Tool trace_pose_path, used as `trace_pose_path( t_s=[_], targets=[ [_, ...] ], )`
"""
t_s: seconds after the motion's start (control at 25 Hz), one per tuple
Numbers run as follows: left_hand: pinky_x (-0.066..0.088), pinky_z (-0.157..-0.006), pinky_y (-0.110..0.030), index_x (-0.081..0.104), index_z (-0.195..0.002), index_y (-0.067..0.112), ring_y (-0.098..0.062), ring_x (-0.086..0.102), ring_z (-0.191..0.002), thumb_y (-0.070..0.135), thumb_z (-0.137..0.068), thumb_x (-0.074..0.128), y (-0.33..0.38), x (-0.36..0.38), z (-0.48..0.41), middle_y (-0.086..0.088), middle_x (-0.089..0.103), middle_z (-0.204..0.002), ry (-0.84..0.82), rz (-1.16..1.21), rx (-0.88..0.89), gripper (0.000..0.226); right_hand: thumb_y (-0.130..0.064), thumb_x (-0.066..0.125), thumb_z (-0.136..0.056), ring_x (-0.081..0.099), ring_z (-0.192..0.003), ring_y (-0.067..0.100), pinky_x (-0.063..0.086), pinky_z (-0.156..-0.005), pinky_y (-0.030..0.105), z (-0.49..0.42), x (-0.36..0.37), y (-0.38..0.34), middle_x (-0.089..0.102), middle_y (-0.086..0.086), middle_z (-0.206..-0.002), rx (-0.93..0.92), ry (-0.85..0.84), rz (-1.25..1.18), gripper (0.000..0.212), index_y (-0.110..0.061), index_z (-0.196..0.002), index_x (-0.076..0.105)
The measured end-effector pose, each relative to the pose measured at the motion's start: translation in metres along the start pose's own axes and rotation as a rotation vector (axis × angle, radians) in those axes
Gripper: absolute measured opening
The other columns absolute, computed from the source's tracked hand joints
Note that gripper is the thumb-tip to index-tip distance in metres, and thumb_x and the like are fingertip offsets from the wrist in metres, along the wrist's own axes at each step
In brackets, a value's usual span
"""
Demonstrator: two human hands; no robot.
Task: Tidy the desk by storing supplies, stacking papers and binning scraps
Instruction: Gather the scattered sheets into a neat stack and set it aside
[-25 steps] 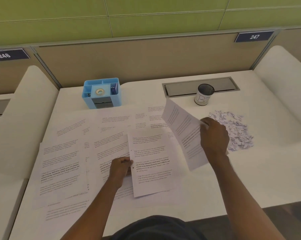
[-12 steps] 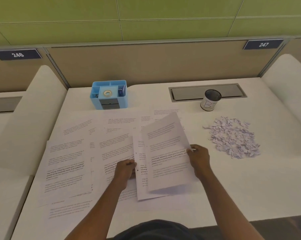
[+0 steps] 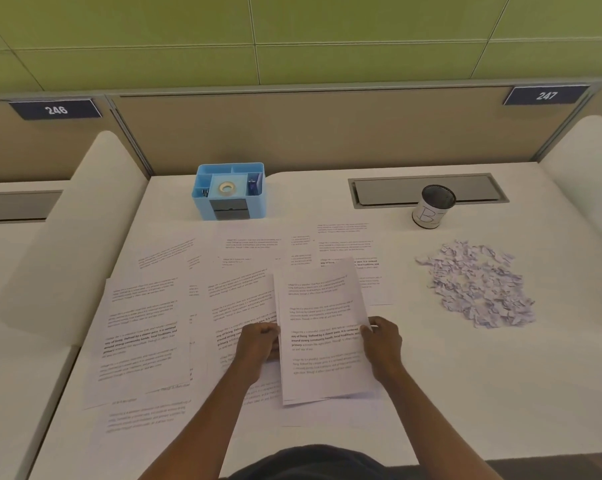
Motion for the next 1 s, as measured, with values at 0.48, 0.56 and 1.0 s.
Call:
trace_pose_path(
  t_s=[0.48,0.56,1.0],
  targets=[
    [0.066,-0.075,-0.039,0.081,-0.101,0.003,-0.031,0.081,-0.09,0.001,-0.098,0.072,0.02,-0.008,-0.004,-0.012,0.083,-0.097,-0.052,0.059,0.027,0.009,-0.024,0.068,-0.093,0.069,-0.088,0.02,0.049,-0.076,0.028,-0.02,-0.001,-0.021,0.073,0.003,-0.098,-0.152,0.044,0.109,0.025,-0.012,-0.114,0.063],
    [0.066,-0.07,-0.034,0.081,-0.099,0.004,-0.029,0.081,-0.087,0.0,-0.097,0.072,0.028,-0.016,-0.01,-0.012,0.083,-0.095,-0.026,0.099,0.035,0.009,-0.024,0.068,-0.093,0.069,-0.089,0.022,0.046,-0.076,0.027,-0.036,-0.007,-0.031,0.073,0.005,-0.1,-0.178,0.092,0.122,0.026,-0.01,-0.115,0.063],
    [0.066,-0.065,-0.034,0.079,-0.103,-0.001,-0.031,0.082,-0.084,0.0,-0.094,0.076,0.032,-0.038,-0.035,-0.016,0.083,-0.096,0.0,0.116,0.018,0.009,-0.05,0.074,-0.083,0.046,-0.124,0.036,0.047,-0.096,0.045,-0.112,0.002,-0.071,0.047,0.019,-0.133,-0.117,0.193,0.652,0.076,-0.002,-0.133,0.042]
  ],
)
Point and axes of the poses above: each hand's wrist, its own z-axis away from the middle knuckle, its own x-axis out of the palm, y = z × x, the point moved 7 cm from there along -z, towards the middle knuckle
